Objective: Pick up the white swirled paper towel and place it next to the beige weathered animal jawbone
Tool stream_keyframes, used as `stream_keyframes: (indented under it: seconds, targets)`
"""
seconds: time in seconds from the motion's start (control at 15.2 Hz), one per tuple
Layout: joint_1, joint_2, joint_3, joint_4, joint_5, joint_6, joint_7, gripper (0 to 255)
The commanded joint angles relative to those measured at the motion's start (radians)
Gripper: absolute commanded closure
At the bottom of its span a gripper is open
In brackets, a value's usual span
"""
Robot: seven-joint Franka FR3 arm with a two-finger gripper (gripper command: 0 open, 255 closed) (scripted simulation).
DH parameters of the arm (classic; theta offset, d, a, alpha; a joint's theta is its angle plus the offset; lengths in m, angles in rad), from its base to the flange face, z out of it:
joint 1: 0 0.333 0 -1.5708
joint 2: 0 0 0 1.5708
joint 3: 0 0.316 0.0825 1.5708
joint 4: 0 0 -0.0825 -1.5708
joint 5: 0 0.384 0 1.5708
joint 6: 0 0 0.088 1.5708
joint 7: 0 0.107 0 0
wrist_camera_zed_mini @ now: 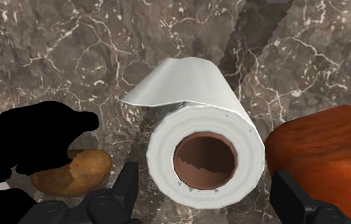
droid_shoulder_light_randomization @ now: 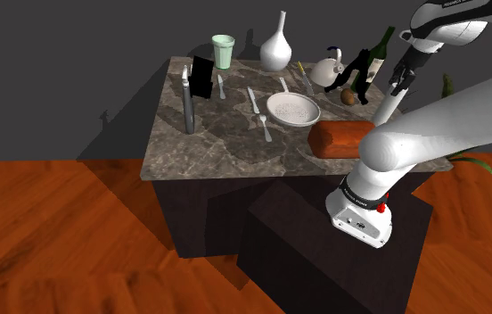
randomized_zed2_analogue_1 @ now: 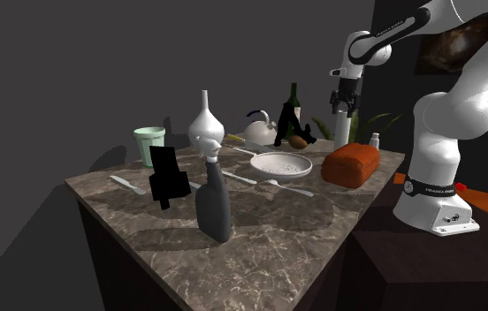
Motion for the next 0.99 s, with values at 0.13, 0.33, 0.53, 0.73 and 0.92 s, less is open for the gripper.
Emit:
stream_keyframes:
  seconds: [0.13, 0.33, 0.53, 0.73, 0.92]
  targets:
    - [0.0, 0.0, 0.0, 0.0, 0.0, 0.0, 0.0, 0]
    - [-0.017, -0.032, 0.044, 0.041, 0.006, -0.075, 0.003, 0]
    - [-0.027, -0.054, 0.078, 0.082, 0.014, -0.14, 0.004, 0]
    - [-0.027, -0.054, 0.078, 0.082, 0.014, -0.14, 0.004, 0]
    - [-0.027, -0.054, 0.078, 0.082, 0.014, -0.14, 0.004, 0]
